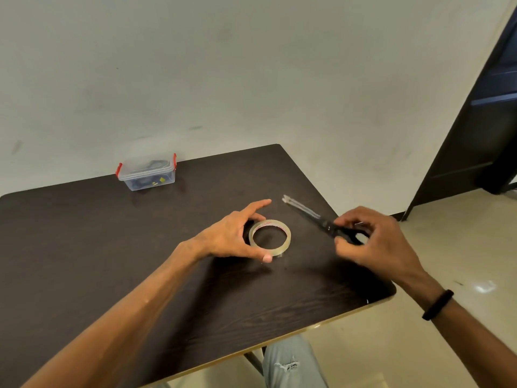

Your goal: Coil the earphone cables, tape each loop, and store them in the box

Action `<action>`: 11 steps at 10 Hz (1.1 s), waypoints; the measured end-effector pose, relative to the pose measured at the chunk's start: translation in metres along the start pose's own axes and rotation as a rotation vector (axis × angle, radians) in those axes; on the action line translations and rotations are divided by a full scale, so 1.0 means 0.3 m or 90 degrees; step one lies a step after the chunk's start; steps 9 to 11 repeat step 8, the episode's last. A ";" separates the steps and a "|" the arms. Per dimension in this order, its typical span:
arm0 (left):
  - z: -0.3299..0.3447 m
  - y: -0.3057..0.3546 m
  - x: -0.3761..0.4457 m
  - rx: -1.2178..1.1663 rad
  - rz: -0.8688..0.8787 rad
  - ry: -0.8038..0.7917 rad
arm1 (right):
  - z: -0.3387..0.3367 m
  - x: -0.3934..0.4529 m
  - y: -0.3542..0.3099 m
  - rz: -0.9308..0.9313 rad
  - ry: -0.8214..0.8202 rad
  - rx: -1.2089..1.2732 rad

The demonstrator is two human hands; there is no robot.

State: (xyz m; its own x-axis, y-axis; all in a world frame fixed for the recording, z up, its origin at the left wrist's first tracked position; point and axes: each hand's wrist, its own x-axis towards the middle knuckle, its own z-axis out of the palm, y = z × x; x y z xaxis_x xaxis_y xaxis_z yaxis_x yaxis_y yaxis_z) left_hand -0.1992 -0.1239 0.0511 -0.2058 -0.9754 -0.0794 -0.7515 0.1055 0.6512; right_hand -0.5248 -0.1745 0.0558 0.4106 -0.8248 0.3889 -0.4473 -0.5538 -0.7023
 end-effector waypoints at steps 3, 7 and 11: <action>0.046 0.013 0.097 -0.023 0.008 0.126 | 0.176 0.192 -0.058 0.266 0.083 -0.136; 0.103 0.007 0.132 0.022 -0.006 0.174 | 0.295 0.229 0.022 0.299 0.036 -0.222; 0.112 0.033 0.086 -0.104 -0.040 0.218 | 0.284 0.238 0.003 0.314 0.019 -0.239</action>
